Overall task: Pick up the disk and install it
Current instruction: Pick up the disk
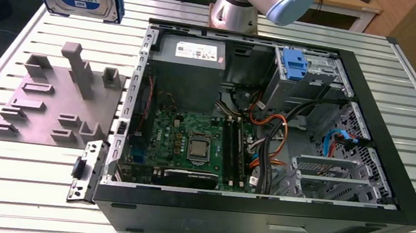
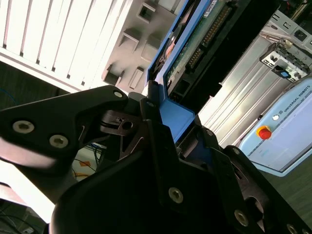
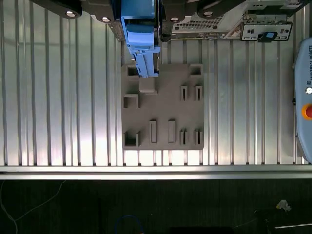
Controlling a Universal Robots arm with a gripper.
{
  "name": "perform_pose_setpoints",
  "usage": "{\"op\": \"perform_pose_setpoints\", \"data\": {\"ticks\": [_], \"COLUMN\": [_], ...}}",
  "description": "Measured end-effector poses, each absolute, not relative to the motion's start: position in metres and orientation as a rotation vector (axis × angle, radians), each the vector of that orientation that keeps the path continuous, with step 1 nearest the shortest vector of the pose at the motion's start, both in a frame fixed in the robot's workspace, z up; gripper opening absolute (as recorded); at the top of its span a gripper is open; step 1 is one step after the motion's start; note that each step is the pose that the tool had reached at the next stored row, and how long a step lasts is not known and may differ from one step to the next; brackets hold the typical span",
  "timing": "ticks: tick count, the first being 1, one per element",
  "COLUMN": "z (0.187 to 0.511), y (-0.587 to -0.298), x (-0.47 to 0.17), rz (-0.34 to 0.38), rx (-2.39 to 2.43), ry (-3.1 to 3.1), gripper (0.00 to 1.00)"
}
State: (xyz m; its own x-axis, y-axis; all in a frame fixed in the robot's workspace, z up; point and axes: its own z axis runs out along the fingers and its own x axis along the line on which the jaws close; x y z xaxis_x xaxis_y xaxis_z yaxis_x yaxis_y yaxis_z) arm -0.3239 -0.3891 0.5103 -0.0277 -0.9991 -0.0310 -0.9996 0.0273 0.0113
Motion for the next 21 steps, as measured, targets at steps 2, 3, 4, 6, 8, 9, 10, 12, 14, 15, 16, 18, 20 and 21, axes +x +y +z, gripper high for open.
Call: {"op": "perform_pose_setpoints", "data": {"ticks": [2,3,4,6,8,9,10,12,14,15,16,18,20,21], "z": [0.510,0.510,0.510,0.510,0.510,0.510,0.510,0.510,0.510,0.510,0.510,0.510,0.510,0.510], "y": [-0.389,-0.389,-0.389,-0.389,-0.392,-0.393,-0.395,-0.399,-0.402,-0.403,-0.403,-0.404,-0.404,-0.404], "x": [-0.323,-0.323,-0.323,-0.323,-0.323,-0.323,-0.323,-0.323,-0.323,-0.322,-0.321,-0.319,-0.316,-0.315], "rz": [0.046,0.046,0.046,0.046,0.046,0.046,0.046,0.046,0.047,0.046,0.046,0.046,0.046,0.046], "rx": [-2.180,-2.180,-2.180,-2.181,-2.180,-2.180,-2.180,-2.180,-2.180,-2.180,-2.180,-2.180,-2.180,-2.180], "ry": [2.241,2.241,2.241,2.241,2.241,2.241,2.241,2.241,2.241,2.241,2.241,2.241,2.241,2.241], "gripper": [0.37,0.37,0.37,0.37,0.37,0.37,0.37,0.37,0.37,0.37,0.37,0.37,0.37,0.37]}}
